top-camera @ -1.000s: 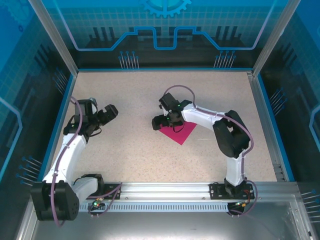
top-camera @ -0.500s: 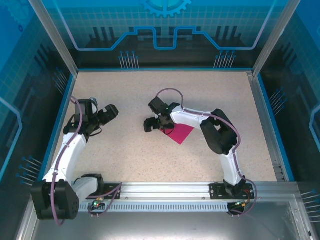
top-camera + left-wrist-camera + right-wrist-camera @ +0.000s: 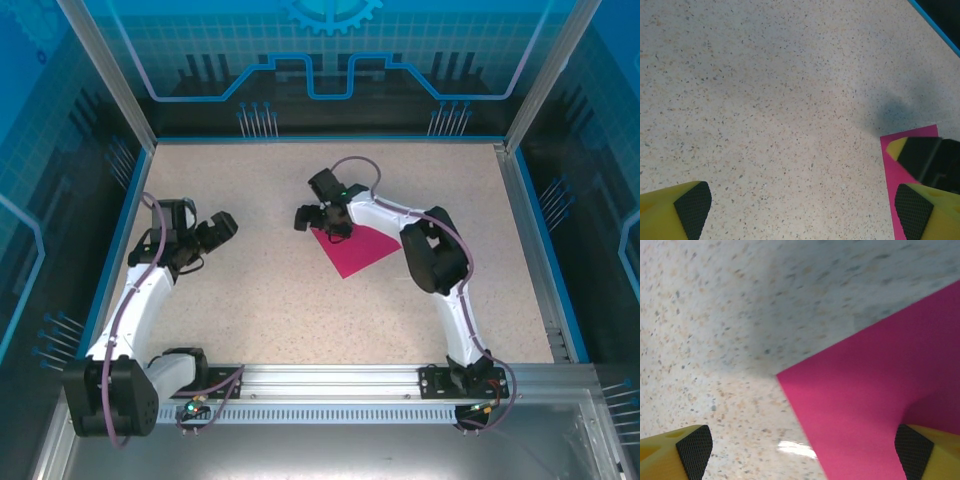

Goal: Fold a paper plane with a square sheet of paper (pick it up from the middle)
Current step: Rotate the square sheet of paper at the center of the table.

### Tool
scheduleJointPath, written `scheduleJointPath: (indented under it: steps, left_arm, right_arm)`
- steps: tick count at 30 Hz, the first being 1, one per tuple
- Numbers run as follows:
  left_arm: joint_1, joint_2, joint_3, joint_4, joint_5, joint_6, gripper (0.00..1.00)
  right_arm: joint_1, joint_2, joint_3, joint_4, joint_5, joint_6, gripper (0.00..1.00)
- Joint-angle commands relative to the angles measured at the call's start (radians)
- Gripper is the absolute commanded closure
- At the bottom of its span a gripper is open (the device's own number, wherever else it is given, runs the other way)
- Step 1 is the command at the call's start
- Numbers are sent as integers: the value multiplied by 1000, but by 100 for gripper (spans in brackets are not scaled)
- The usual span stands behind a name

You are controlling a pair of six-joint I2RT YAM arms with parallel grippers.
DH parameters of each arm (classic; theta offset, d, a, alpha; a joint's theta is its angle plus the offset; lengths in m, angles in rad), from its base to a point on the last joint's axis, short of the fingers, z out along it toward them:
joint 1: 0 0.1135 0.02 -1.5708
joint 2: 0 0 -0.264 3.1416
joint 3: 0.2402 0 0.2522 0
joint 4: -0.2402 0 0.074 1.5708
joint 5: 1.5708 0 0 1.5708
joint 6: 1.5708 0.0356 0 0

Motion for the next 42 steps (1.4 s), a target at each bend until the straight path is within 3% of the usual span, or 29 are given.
scheduleJointPath:
  steps: [1, 7, 19, 26, 35, 42]
  left_arm:
    - [-5, 10, 34, -23, 2, 10, 2]
    - [-16, 32, 43, -18, 20, 11, 2]
    - [-24, 47, 50, -28, 16, 11, 2]
    - [-24, 50, 61, -44, 14, 4, 2]
    - [-33, 56, 58, -41, 50, -16, 1]
    - [-65, 74, 36, -18, 76, -46, 1]
  right_arm:
    - [-57, -140, -102, -25, 16, -18, 1]
    - [-150, -269, -325, -25, 86, -28, 1]
    - [-189, -221, -373, -82, 28, -38, 1]
    - [-173, -281, -554, -17, -40, 51, 3]
    - [-45, -436, -715, -78, 25, 190, 2]
    - [3, -439, -495, -273, 226, -3, 2]
